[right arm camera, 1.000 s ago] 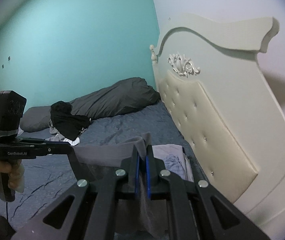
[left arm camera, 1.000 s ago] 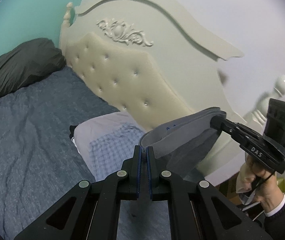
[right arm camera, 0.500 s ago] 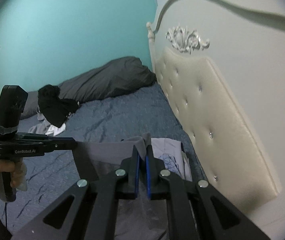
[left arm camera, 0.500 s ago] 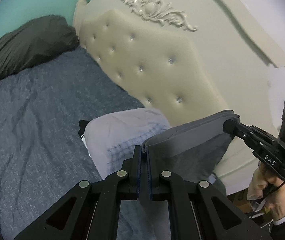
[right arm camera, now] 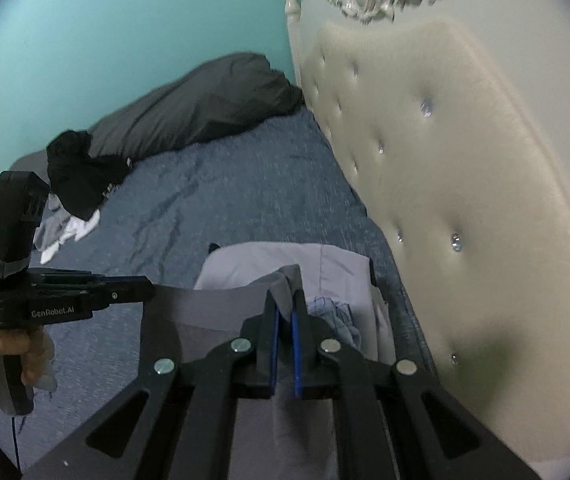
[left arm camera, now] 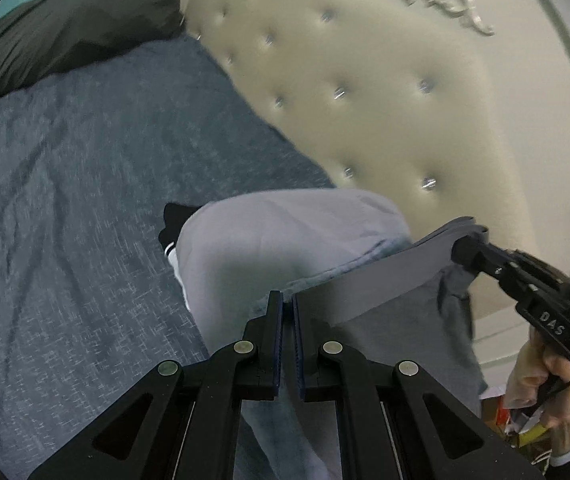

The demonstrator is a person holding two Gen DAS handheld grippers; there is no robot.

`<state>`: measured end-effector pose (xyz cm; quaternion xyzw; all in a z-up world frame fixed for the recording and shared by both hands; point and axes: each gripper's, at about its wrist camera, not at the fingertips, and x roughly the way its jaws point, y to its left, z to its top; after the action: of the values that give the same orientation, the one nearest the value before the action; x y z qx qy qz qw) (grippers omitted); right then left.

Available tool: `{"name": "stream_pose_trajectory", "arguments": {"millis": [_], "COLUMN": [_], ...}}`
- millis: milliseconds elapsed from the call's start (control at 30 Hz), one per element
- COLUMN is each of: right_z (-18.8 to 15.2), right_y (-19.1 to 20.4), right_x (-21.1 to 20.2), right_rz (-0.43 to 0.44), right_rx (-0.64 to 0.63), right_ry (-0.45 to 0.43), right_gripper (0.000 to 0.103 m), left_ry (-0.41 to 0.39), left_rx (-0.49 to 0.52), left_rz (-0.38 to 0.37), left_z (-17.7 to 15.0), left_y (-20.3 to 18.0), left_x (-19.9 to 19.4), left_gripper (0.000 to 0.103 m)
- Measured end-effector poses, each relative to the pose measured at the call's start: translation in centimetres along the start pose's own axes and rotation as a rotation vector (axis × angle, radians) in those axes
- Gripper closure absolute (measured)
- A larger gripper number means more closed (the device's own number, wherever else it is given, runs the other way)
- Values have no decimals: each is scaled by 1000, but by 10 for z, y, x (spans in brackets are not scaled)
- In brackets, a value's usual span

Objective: Fold clothes
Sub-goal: 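Lower the briefs onto the plaid shirt pile and open both tools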

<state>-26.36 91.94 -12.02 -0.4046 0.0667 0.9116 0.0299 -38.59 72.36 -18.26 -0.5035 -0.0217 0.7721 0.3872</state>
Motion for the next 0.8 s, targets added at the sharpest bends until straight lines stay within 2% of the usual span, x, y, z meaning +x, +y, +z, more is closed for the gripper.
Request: {"name": "stream_pose_trajectory", "arguments": {"millis": [333, 533, 567, 633, 667, 700, 800], "right_z": [-6, -11, -11, -12, -12, -12, -14], "right_y": [-9, -11, -11, -12, -14, -17, -28], "right_x": [46, 58, 59, 57, 56, 52, 39], "right_rz": [-40, -35, -45, -62, -70, -75, -66], "right_rx": [-7, 21, 25, 29, 36, 50, 109], "right_ry": [99, 139, 149, 144, 141, 133, 93], "right_gripper": [98, 97, 96, 90, 81, 73, 68], "left_ry": [51, 60, 53, 37, 29, 21, 9], "left_rx": [-47, -88, -99, -118, -125, -127, -130], "left_rz": [7, -9, -16, -19, -23, -29, -36], "left_z": [-4, -9, -9, -8, -8, -7, -9], "left_y": [24, 33, 35, 39, 40, 41, 43], "left_x": [39, 44, 42, 35, 32, 28, 18], "left_gripper": [97, 92, 88, 77, 72, 71, 70]}}
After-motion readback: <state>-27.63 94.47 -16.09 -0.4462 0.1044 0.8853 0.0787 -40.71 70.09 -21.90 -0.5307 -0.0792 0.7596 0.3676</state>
